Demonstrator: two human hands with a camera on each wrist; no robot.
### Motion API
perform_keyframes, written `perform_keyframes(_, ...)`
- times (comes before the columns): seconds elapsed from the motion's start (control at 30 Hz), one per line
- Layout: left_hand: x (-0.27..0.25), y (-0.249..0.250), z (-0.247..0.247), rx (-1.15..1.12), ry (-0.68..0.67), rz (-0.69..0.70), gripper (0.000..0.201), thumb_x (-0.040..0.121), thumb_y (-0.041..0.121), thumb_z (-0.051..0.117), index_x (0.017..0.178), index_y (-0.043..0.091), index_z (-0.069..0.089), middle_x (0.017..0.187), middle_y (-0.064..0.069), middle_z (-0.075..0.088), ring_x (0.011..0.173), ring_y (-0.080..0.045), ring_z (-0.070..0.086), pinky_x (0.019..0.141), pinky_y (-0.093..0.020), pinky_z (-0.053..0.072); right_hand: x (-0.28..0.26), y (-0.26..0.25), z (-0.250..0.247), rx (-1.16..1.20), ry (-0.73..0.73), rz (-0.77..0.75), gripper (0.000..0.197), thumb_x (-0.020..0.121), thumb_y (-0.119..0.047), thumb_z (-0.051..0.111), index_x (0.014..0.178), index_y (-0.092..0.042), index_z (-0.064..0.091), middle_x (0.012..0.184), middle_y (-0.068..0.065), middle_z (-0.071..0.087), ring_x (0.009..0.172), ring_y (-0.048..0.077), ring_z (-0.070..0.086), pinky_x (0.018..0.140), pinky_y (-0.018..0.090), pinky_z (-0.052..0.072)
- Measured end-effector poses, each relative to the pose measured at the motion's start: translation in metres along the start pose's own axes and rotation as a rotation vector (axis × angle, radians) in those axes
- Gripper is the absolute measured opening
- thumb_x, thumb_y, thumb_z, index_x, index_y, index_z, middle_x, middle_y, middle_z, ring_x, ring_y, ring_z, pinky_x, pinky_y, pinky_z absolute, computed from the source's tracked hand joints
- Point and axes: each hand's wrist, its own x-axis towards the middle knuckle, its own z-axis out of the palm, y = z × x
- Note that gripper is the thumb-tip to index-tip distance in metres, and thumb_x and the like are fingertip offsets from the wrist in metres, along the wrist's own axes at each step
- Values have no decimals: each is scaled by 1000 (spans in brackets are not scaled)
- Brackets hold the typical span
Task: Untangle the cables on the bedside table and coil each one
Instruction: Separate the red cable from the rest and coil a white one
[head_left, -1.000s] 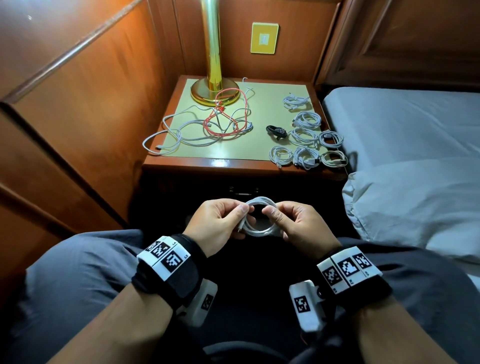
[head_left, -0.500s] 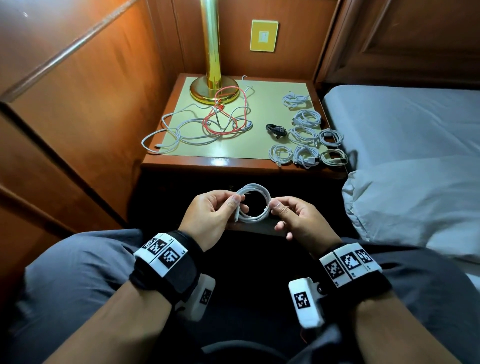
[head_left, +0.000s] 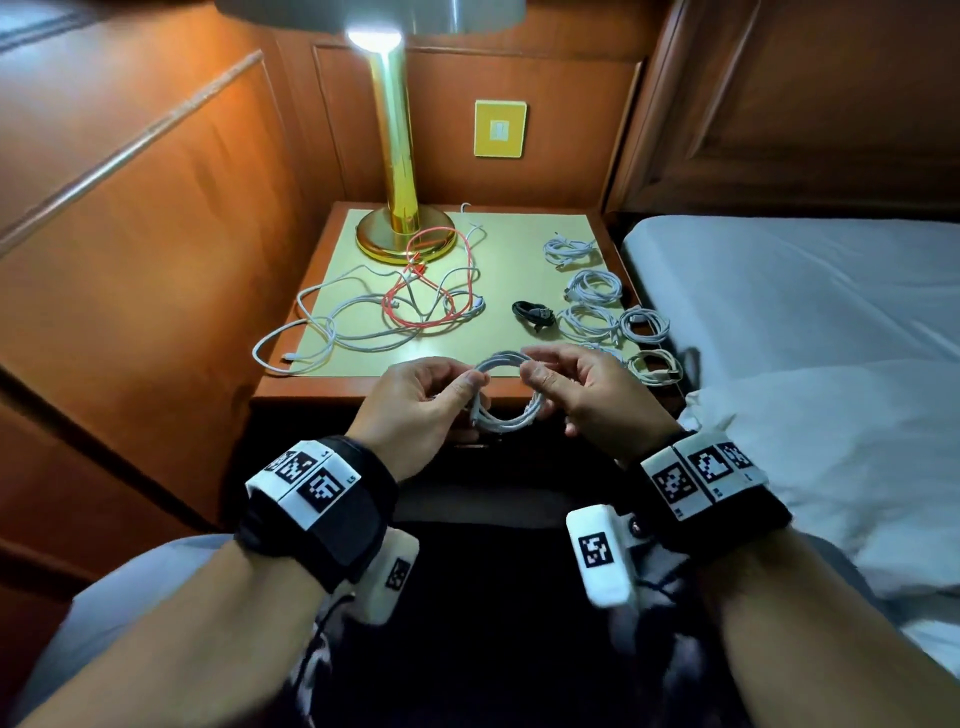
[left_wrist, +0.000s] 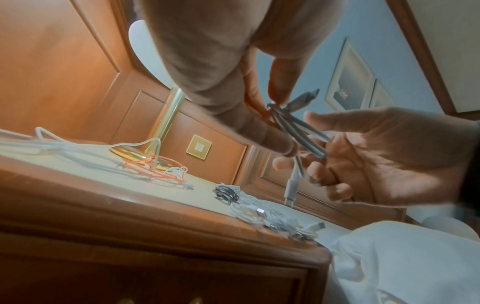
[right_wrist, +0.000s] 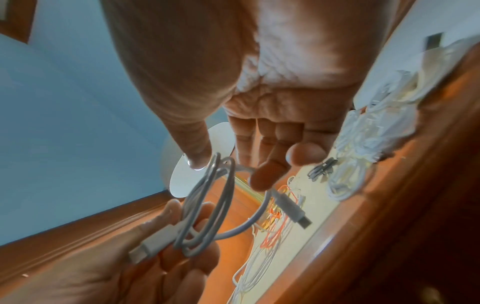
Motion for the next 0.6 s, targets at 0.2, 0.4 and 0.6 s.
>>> perform_keyframes(0.2, 62, 7, -8, -1, 27, 15, 24, 99, 25, 61, 97, 3, 71, 86, -17, 72, 76, -33, 72, 69, -42, 62, 66, -7, -11, -131, -6, -35, 18, 95, -27, 66, 91, -9, 71, 84, 9, 74, 63, 12, 66, 53, 22, 49)
perform_keyframes(0.4, 118, -12, -21, 0, 173, -81, 15, 101, 21, 57, 95, 12, 67, 94, -13, 72, 75, -24, 74, 70, -39, 61, 159, -3, -46, -165, 207, 126, 28, 92, -26, 71, 81, -1, 69, 55, 7, 60, 48, 17, 53, 53, 34, 48)
perform_keyframes(0.6, 137, -13, -8, 125, 76, -31, 14, 99, 24, 57, 98, 16, 69, 89, -3, 72, 72, -14, 74, 74, -44, 62, 237, -4, -67, -66, 255, 420, 20, 95, -16, 66, 95, 4, 65, 37, 1, 51, 30, 10, 42, 36, 17, 40)
